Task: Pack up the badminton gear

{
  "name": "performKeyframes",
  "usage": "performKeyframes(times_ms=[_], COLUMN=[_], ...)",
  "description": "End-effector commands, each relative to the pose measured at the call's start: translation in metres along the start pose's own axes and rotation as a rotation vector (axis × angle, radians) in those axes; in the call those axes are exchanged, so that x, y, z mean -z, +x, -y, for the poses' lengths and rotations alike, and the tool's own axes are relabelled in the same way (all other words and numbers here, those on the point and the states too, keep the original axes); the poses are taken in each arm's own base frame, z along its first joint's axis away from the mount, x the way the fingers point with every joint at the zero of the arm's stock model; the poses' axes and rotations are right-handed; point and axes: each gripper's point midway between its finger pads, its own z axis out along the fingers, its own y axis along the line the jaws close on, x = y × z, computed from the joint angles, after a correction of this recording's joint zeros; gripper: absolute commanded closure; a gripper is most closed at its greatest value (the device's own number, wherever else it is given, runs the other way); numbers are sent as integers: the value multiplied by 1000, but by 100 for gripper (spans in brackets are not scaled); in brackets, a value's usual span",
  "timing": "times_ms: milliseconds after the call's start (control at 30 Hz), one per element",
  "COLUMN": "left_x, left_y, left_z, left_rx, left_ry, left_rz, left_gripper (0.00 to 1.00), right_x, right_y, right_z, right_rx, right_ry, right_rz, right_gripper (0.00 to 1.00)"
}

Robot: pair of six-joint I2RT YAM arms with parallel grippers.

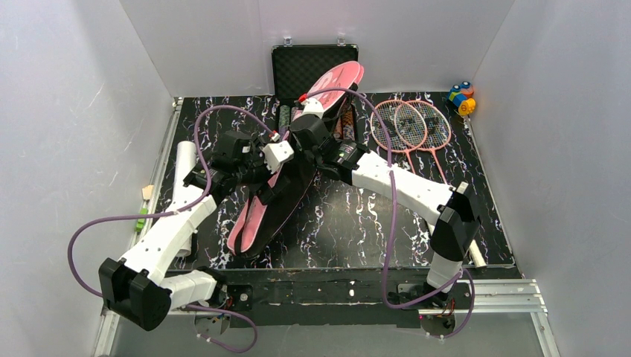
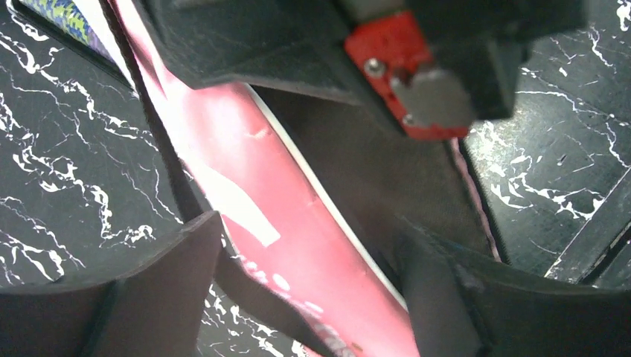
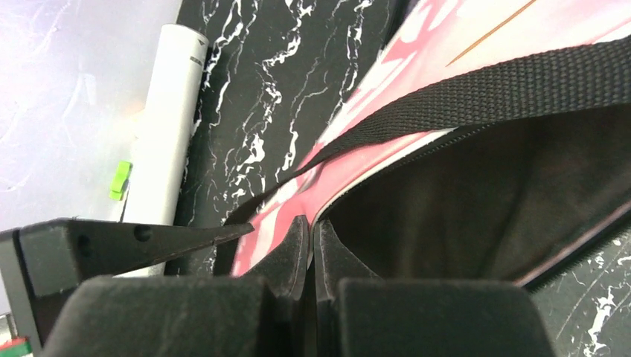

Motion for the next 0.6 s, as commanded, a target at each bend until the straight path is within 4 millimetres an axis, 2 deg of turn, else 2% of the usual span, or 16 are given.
performKeyframes(times_ms=[0,33,233,367,400,567], left_x=[-7,-8,-8,-6,-5,-2], left_y=[-6,-4,-2,-5,-5,-7], left_z=[-9,-7,-9,-9,-10,-8], left_rx=[-43,-39,-30,-20,-15,8], left_ry=[-38,-29,-47,-52,-55,-58], left_rz=[10,5,-11,-5,-4,8], left_gripper=[29,41,90,93,96,100], right_x=[29,31,34,33,33,36], right_y=[-29,-29,-23,-15,-13,-3], right_z=[-21,-20,-14,-6,-4,15], right_rx=[-60,-64,-94,-129,-143,-237], right_ry=[-79,-79,-83,-79,-81,-92], right_rz=[74,71,44,10,1,-42], right_gripper=[99,99,99,99,96,58])
